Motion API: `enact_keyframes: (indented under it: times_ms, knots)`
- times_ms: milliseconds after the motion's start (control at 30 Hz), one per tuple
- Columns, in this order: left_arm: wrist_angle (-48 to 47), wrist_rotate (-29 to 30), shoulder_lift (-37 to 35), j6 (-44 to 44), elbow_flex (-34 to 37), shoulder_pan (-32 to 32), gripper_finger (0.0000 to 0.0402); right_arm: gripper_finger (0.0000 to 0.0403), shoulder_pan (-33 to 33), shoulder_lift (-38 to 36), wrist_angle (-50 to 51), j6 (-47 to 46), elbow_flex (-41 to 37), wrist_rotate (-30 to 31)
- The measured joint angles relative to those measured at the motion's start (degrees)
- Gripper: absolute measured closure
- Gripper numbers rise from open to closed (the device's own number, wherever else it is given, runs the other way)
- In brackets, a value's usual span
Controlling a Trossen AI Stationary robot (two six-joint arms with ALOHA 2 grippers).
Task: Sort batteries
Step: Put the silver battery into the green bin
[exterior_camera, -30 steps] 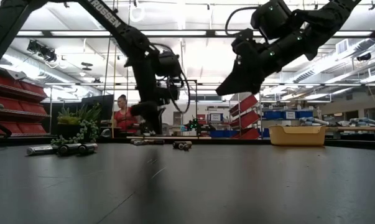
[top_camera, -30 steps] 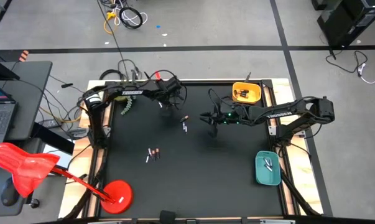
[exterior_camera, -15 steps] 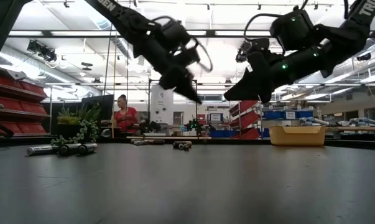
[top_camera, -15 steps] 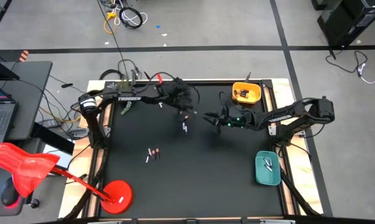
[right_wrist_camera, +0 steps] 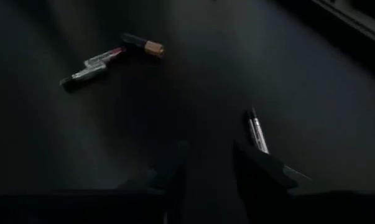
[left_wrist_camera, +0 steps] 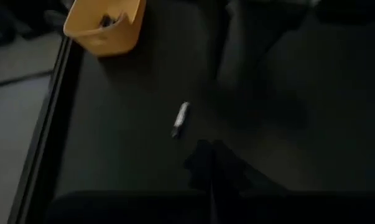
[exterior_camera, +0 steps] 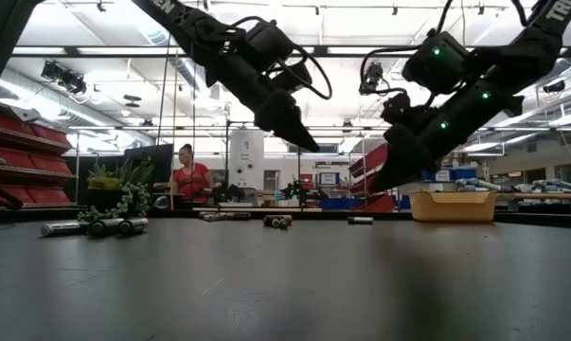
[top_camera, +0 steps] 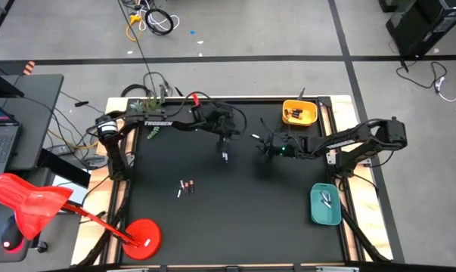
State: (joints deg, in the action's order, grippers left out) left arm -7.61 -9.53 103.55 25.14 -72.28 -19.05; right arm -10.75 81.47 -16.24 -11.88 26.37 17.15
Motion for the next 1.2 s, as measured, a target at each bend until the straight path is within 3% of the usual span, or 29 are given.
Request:
enact_keyframes:
  times_ms: [200, 400, 600, 800, 1033, 1200]
  knots:
    - [15.6, 0.0, 0.0, -0.3, 7.3, 1.5, 0.0386, 0.0233, -6.3, 0.0, -0.3, 3.6, 0.8, -1.8]
    - [24.7, -1.0, -0.3, -3.9, 13.2, 2.0, 0.0386, 0.0218, -15.6, 0.8, 2.1, 5.7, 3.7, -9.6]
    - [32.2, -1.6, -4.0, -6.7, 19.1, 2.3, 0.0385, 0.0224, -18.3, 9.1, 3.5, 8.8, 9.1, -12.8]
    - [33.6, 0.1, -11.5, -9.2, 25.7, 2.3, 0.0385, 0.0225, -20.9, 15.2, 3.5, 11.5, 12.9, -12.7]
    - [34.3, 1.1, -19.6, -10.9, 32.5, 2.3, 0.0385, 0.0236, -24.1, 15.6, 6.0, 11.9, 12.9, -14.9]
    - [37.6, 3.2, -20.9, -12.8, 35.2, 2.5, 0.0385, 0.0246, -23.5, 15.6, 6.0, 10.7, 12.9, -15.0]
